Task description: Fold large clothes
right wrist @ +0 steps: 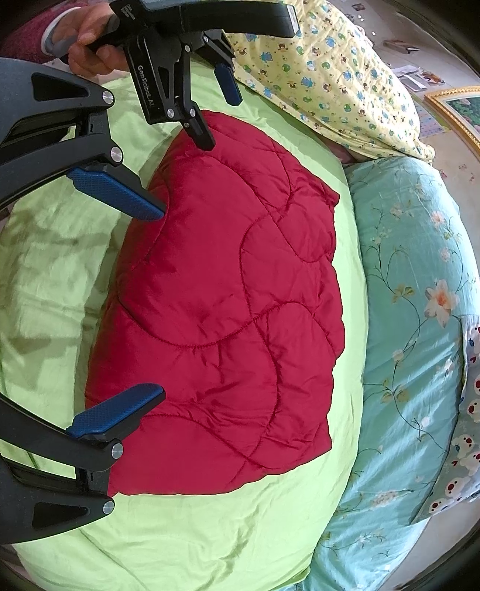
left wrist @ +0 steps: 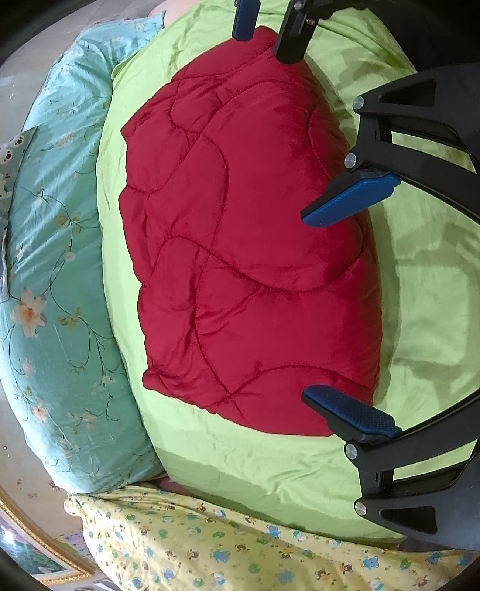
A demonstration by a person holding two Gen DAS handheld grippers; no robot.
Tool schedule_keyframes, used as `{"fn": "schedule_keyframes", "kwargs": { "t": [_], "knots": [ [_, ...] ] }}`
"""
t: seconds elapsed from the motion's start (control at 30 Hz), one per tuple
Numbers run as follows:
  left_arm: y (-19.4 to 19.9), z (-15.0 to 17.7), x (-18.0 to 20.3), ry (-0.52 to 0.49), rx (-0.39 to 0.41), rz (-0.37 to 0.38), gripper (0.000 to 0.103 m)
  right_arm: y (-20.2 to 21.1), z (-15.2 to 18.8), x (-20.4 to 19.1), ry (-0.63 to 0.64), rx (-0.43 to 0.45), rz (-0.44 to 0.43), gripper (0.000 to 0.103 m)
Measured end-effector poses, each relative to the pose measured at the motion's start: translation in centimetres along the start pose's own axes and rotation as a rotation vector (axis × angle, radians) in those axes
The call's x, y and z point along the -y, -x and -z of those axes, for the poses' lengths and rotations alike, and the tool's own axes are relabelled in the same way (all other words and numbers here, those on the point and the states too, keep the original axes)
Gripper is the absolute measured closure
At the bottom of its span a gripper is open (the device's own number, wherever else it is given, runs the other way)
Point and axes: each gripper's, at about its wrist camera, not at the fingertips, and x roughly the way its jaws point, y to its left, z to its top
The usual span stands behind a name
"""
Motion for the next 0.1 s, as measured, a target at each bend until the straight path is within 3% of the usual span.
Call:
{"fn": "schedule_keyframes", "kwargs": {
  "t": [0.1],
  "knots": [
    [-0.09, -0.14, -0.03, 0.019, -0.010, 0.031, 0.015, -0.21, 0.12, 0.07, -0.005, -0.002, -0.011, 0.012]
  ]
}}
